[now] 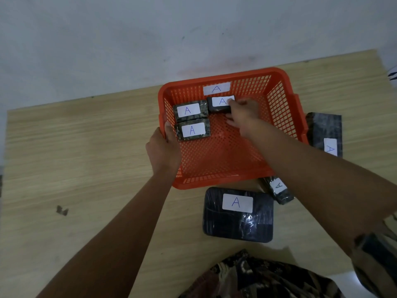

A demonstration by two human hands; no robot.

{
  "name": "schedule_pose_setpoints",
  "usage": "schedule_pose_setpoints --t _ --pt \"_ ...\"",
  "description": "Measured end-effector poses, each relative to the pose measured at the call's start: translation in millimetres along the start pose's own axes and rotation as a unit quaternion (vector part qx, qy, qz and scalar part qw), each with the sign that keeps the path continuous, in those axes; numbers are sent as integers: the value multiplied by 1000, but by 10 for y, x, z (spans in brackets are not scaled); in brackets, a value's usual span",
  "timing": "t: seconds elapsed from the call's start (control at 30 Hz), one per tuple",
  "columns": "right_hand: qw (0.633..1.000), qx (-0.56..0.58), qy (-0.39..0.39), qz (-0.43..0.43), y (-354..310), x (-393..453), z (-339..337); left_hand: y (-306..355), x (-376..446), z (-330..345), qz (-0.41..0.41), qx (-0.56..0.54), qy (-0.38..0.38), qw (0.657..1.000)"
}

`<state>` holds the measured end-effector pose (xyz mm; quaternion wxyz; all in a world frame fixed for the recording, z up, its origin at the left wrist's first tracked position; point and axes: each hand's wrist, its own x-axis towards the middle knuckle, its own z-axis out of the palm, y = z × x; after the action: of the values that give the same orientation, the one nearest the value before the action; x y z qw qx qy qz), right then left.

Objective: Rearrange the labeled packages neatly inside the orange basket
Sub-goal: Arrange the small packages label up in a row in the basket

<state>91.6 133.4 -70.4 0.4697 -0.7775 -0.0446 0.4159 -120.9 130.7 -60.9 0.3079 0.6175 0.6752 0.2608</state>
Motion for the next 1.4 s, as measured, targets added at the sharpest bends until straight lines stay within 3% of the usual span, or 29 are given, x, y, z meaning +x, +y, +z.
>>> schedule_pose_setpoints --t 0.13,0.27,0.33,0.5,0.63,0.73,1.03,1.27,1.4 --pt "992 -103 6 -70 13 -103 -174 -5 11 2 3 6 0 1000" --pt "928 -263 6 -263 125 -423 -470 10 14 12 18 22 14 1000" --pt "905 -273 6 -326 252 -645 -628 16 33 14 20 36 24 999" --pt "865 -257 86 -423 676 -1175 -1054 29 20 -2 24 47 23 998" --pt "838 -314 171 -412 1103 -1442 -1330 52 -1 -15 21 52 18 998" --pt "837 -369 205 -347 1370 -1481 -1478 70 -18 -27 25 55 19 998" --pt "888 -385 134 -213 1390 -1358 -1575 80 -16 -42 18 62 10 998" --pt "870 -415 85 -252 1182 -1469 -1653 79 -20 -43 18 56 6 998" --pt "870 -412 -13 -272 928 -1512 -1677 83 -26 -40 18 51 9 999"
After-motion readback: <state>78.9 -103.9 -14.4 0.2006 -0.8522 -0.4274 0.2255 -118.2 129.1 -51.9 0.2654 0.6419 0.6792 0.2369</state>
